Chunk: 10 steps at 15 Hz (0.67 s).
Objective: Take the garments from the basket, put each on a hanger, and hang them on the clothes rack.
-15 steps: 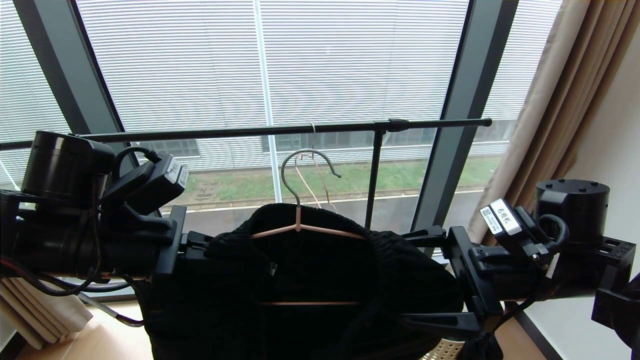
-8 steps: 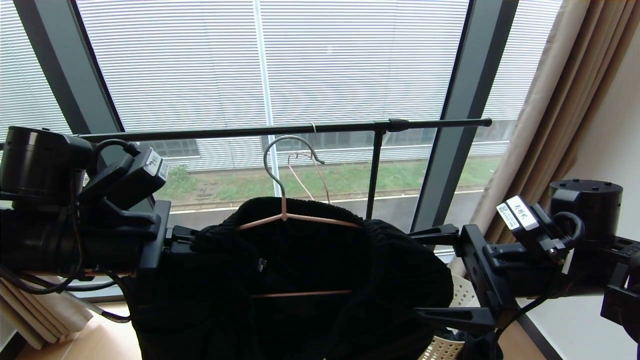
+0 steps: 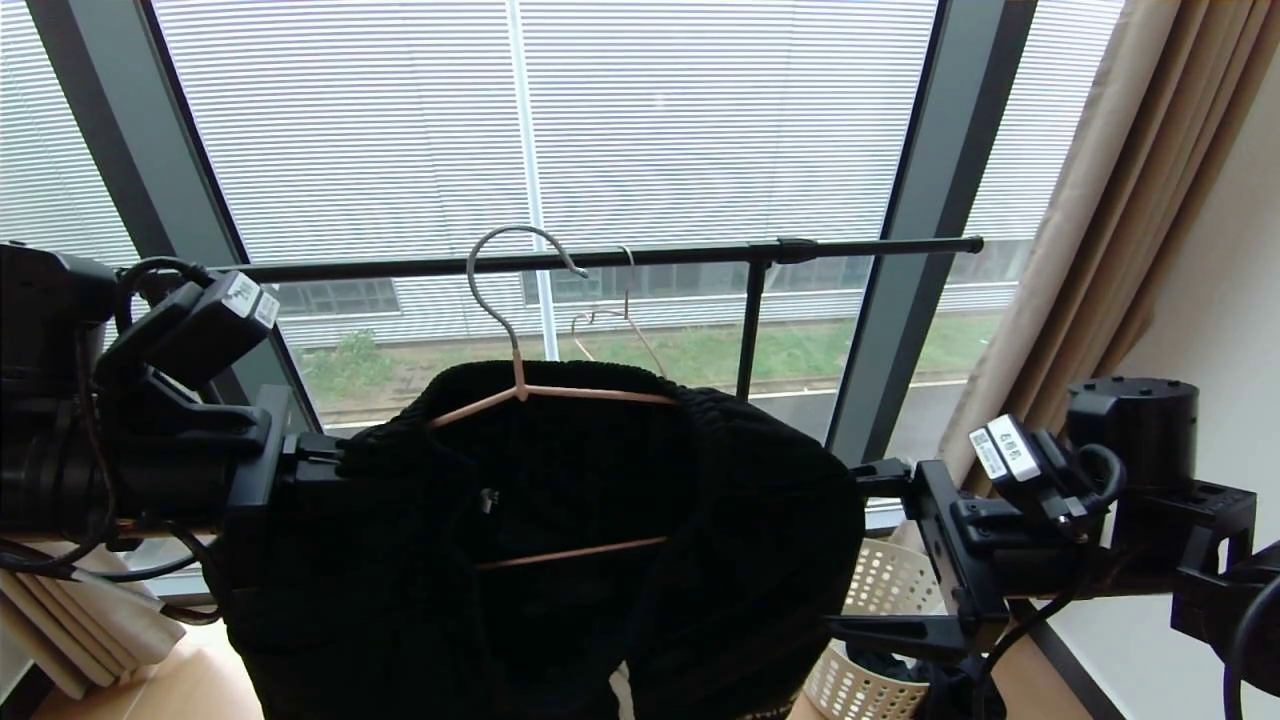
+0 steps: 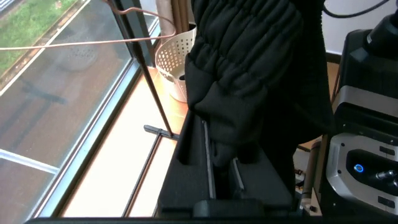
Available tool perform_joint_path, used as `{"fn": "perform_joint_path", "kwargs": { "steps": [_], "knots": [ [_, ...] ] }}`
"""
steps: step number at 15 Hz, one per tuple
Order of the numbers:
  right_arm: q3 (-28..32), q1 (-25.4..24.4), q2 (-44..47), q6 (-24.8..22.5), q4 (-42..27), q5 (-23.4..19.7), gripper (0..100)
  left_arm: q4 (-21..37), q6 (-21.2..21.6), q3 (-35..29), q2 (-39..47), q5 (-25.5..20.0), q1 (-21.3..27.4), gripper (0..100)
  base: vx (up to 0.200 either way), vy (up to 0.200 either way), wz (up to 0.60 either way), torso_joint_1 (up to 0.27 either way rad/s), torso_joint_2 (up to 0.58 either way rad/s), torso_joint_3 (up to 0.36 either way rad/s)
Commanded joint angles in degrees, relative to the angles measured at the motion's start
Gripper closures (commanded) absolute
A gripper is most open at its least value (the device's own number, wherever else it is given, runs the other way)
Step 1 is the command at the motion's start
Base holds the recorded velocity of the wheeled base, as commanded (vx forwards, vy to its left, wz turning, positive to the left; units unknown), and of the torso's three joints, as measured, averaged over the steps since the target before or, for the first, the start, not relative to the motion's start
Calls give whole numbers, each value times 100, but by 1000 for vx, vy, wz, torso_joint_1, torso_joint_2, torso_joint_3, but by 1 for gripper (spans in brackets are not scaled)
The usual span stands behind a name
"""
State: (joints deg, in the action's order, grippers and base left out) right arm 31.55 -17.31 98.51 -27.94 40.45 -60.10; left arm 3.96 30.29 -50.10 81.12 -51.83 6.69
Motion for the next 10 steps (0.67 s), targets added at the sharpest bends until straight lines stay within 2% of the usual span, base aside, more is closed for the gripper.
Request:
{"fn": "perform_joint_path", "kwargs": {
  "steps": [1, 3, 6, 8, 10],
  "knots": [
    [44, 8, 494, -177, 7, 33, 0, -1, -85, 9, -17, -2, -89, 100, 0, 0, 0, 0, 0, 0],
    [132, 0, 810, -212, 7, 113, 0, -9, -243, -52, -17, -2, -89, 100, 0, 0, 0, 0, 0, 0],
    [378, -71, 1267, -185, 7, 745, 0, -9, -419, -70, -26, -55, -80, 100, 0, 0, 0, 0, 0, 0],
    [554, -132, 1460, -133, 7, 886, 0, -1, -524, -35, -140, -125, -89, 100, 0, 0, 0, 0, 0, 0],
    [660, -132, 1504, 122, 7, 912, 0, -9, -744, -43, -263, -143, -89, 100, 0, 0, 0, 0, 0, 0]
  ]
}}
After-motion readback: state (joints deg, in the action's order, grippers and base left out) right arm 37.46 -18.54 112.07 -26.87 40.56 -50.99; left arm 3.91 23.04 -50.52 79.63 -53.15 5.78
